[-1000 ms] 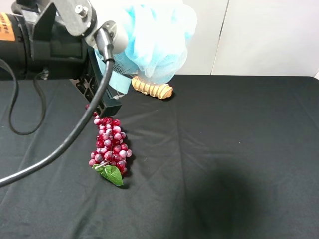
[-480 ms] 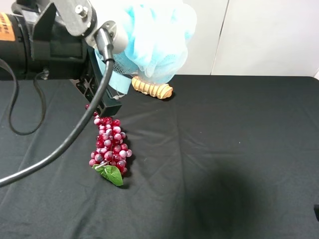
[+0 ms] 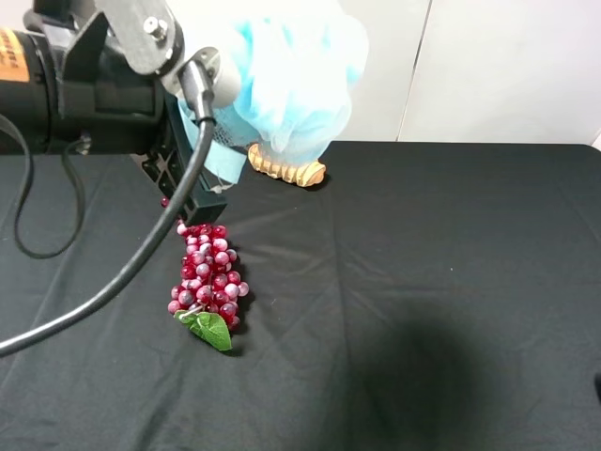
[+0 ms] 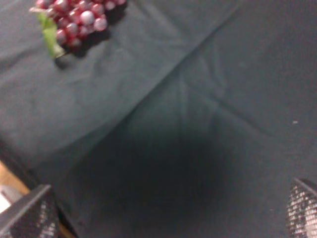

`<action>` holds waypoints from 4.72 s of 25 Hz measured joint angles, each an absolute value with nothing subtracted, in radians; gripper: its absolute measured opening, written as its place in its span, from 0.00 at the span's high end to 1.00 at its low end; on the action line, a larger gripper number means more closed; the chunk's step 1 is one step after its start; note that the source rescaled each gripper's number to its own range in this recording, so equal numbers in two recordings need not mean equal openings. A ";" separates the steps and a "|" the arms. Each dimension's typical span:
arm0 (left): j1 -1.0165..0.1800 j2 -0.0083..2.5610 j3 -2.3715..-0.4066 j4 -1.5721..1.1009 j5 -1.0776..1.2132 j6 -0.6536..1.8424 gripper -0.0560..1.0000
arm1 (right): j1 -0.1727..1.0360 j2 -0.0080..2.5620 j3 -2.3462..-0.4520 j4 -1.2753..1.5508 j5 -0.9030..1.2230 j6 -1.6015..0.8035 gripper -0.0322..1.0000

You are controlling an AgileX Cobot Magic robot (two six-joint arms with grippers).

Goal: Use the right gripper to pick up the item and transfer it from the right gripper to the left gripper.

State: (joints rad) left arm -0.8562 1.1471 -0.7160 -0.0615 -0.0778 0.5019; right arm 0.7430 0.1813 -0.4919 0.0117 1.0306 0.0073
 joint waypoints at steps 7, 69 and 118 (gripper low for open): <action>-0.856 1.147 -0.716 -0.062 -0.018 0.452 0.92 | 0.508 0.051 -0.492 0.012 1.020 0.007 0.00; -0.098 1.687 -0.926 -0.016 0.924 0.132 0.11 | 0.284 -0.004 -0.492 0.013 1.019 0.007 0.00; -0.098 0.478 -1.029 -0.016 1.167 0.084 0.00 | 0.284 -0.004 -0.492 0.013 1.020 0.007 0.00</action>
